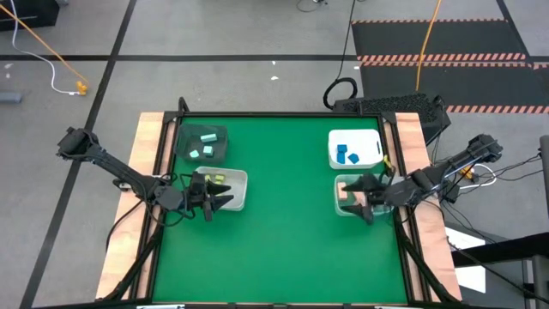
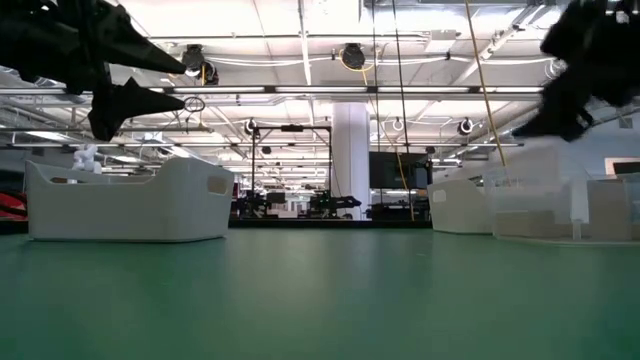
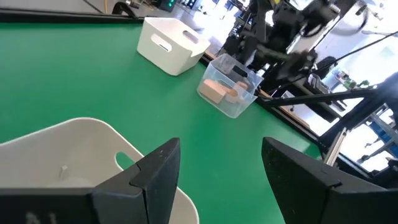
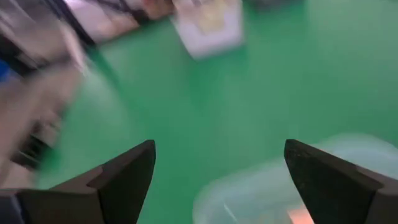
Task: Sort & place blocks by color
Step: Return to Home Position
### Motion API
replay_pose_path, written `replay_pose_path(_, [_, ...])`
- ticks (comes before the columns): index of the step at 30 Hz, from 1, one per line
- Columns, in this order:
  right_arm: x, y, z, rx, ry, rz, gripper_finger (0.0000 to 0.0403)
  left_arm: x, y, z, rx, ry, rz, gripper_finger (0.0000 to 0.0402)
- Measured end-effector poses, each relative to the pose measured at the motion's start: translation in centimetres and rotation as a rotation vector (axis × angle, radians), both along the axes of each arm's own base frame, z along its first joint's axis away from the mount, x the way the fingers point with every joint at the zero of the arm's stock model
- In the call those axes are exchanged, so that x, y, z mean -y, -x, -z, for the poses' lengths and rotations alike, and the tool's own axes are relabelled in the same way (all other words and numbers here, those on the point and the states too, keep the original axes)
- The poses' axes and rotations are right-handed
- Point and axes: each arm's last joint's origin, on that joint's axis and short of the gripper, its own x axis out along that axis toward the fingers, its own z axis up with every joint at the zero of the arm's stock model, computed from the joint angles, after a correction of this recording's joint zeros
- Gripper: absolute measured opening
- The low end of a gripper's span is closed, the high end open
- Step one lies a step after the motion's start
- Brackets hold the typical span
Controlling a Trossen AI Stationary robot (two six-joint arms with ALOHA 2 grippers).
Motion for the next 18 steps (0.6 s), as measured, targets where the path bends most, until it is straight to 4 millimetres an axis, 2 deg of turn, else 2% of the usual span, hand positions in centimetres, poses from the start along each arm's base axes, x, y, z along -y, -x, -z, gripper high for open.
replay_pose_path(5, [-0.4, -0.9, -2.5, 0.255, -0.01, -0.041, 0.0346, 0.0, 0.1, -0.1, -0.006, -0.049, 0.009, 0.0228])
replay_pose_path(8, [-0.5, -1.0, -3.4, 0.345, 0.037, -0.053, 0.0346, -0.1, 0.2, -0.4, 0.007, -0.076, 0.015, 0.0228])
replay_pose_path(13, [-0.1, -1.0, -4.5, 0.437, 0.148, 0.079, 0.0346, -0.1, 0.2, -0.5, -0.001, -0.12, 0.023, 0.0227])
replay_pose_path(18, [0.3, -1.0, -4.9, 0.457, 0.228, 0.203, 0.0346, -0.2, 0.4, -0.8, 0.019, -0.113, 0.022, 0.0227])
